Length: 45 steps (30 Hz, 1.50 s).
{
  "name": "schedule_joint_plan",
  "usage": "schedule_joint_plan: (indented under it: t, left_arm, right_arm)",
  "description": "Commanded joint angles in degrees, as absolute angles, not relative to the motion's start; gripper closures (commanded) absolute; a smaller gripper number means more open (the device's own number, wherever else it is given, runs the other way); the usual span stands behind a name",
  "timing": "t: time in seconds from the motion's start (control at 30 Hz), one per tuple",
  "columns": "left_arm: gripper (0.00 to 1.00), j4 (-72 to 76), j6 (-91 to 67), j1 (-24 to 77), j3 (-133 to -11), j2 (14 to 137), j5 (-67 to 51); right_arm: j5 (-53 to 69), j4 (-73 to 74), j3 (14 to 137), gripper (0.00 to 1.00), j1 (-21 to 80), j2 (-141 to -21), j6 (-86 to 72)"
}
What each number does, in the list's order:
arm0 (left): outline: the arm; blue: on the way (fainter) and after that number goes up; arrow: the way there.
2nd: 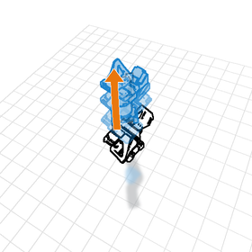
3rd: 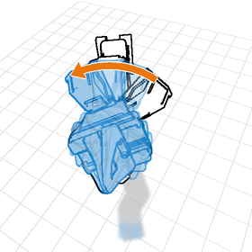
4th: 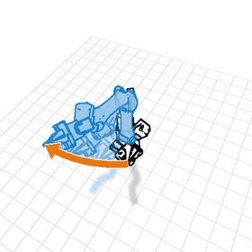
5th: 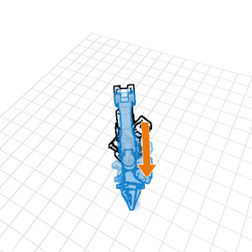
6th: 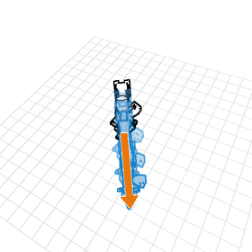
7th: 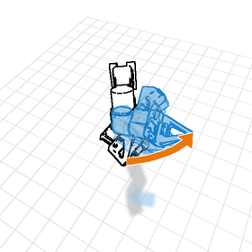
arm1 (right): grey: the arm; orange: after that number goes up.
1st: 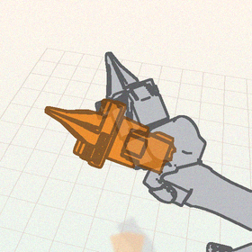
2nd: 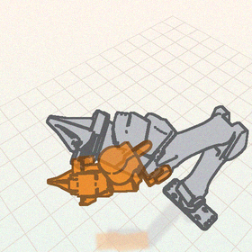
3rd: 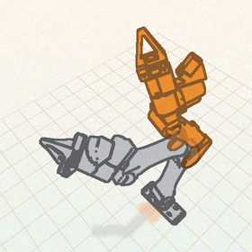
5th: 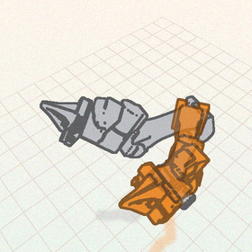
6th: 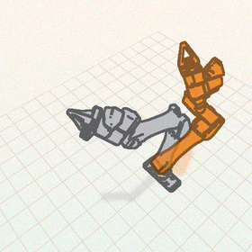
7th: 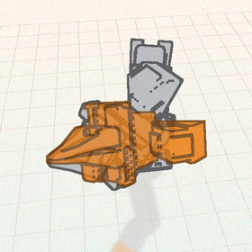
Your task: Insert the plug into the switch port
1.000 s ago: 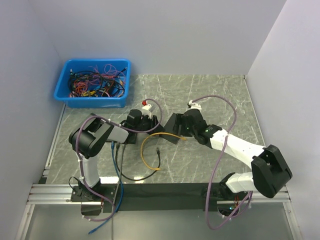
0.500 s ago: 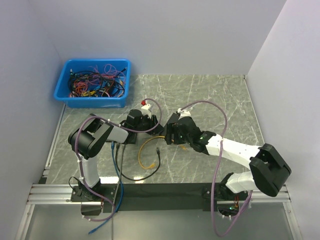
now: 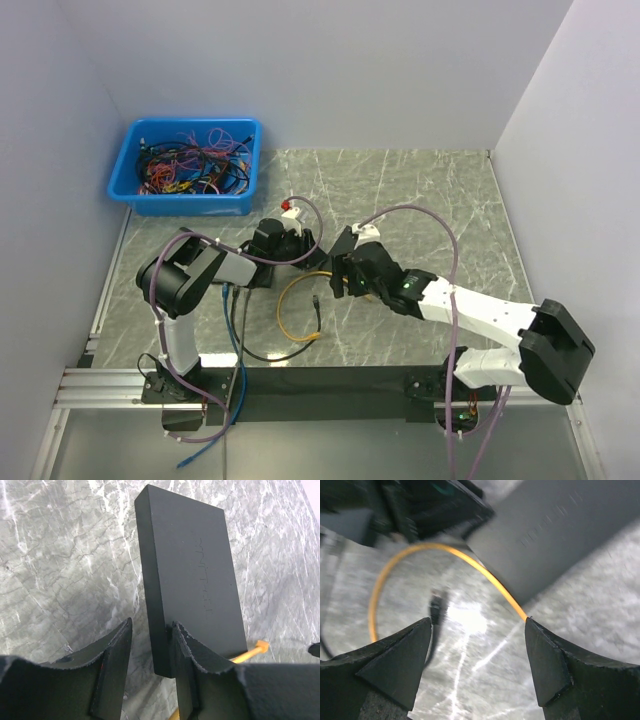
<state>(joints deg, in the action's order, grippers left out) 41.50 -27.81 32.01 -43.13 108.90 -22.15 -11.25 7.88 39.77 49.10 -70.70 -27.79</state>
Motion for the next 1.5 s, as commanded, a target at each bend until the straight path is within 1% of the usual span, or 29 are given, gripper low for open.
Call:
schedule_joint_plan:
  t: [0.0, 0.27, 0.43, 0.6, 1.0, 1.07, 1.1, 1.13, 1.17, 1.2, 1.23, 1.3, 1.33, 1.4, 1.47]
  left_arm:
    - [0.58, 34.6, -26.5, 31.4, -41.9, 109.7, -17.9]
    - [0.58, 34.5, -26.5, 31.3, -41.6, 109.2, -17.9]
    - [0.58, 34.6, -26.5, 31.3, -41.7, 109.4, -18.0]
    - [0.58, 34.9, -26.7, 31.3, -41.4, 109.2, -18.1]
    - [0.59, 34.9, -26.9, 31.3, -41.4, 109.3, -18.5]
    - [0.59, 34.9, -26.8, 31.3, -41.2, 109.2, -18.5]
    - [0.59, 35.0, -27.0, 31.3, -41.1, 109.0, -18.5]
    - [0.59, 35.2, -26.9, 31.3, -41.0, 108.7, -18.5]
    - [0.59, 35.1, -27.1, 31.3, -40.9, 108.5, -18.3]
    - [0.59, 34.9, -27.2, 31.3, -40.8, 108.4, -18.2]
    - [0.59, 34.5, -27.2, 31.3, -40.8, 107.8, -18.1]
    - [0.6, 33.8, -28.1, 31.3, -40.8, 107.2, -17.1]
    - [0.61, 33.0, -28.5, 31.3, -40.6, 105.7, -16.4]
    - [0.61, 32.0, -30.0, 31.3, -40.1, 103.9, -13.9]
    - [0.61, 29.4, -31.2, 31.4, -39.7, 100.2, -11.6]
  right_arm:
    - [-14.9, 14.0, 38.8, 0.18, 49.4, -72.2, -29.7]
    - [-18.1, 21.5, 41.9, 0.16, 49.9, -75.4, -36.6]
    - [-17.9, 23.3, 43.5, 0.16, 49.9, -80.6, -37.4]
    - [-19.2, 21.2, 44.4, 0.16, 50.0, -84.7, -37.5]
    - [-22.4, 19.7, 46.8, 0.19, 50.0, -87.8, -35.8]
    - [-21.4, 18.7, 46.8, 0.26, 50.0, -88.7, -35.2]
    - [-20.9, 18.3, 46.6, 0.33, 49.9, -89.3, -34.9]
    - [-20.5, 17.2, 46.4, 0.5, 50.0, -89.6, -34.7]
    - [-20.0, 16.7, 46.3, 0.58, 50.0, -89.7, -34.7]
    - [-19.3, 16.3, 46.1, 0.64, 49.9, -89.8, -34.6]
    - [-19.2, 16.0, 46.1, 0.73, 49.9, -90.0, -34.4]
    - [-19.3, 16.3, 46.1, 0.81, 50.2, -89.6, -34.2]
    - [-19.5, 16.9, 46.1, 0.87, 50.3, -89.2, -34.1]
    - [-19.2, 17.1, 46.1, 0.92, 50.5, -86.9, -33.6]
    - [-18.1, 17.8, 46.1, 0.98, 50.7, -84.9, -33.3]
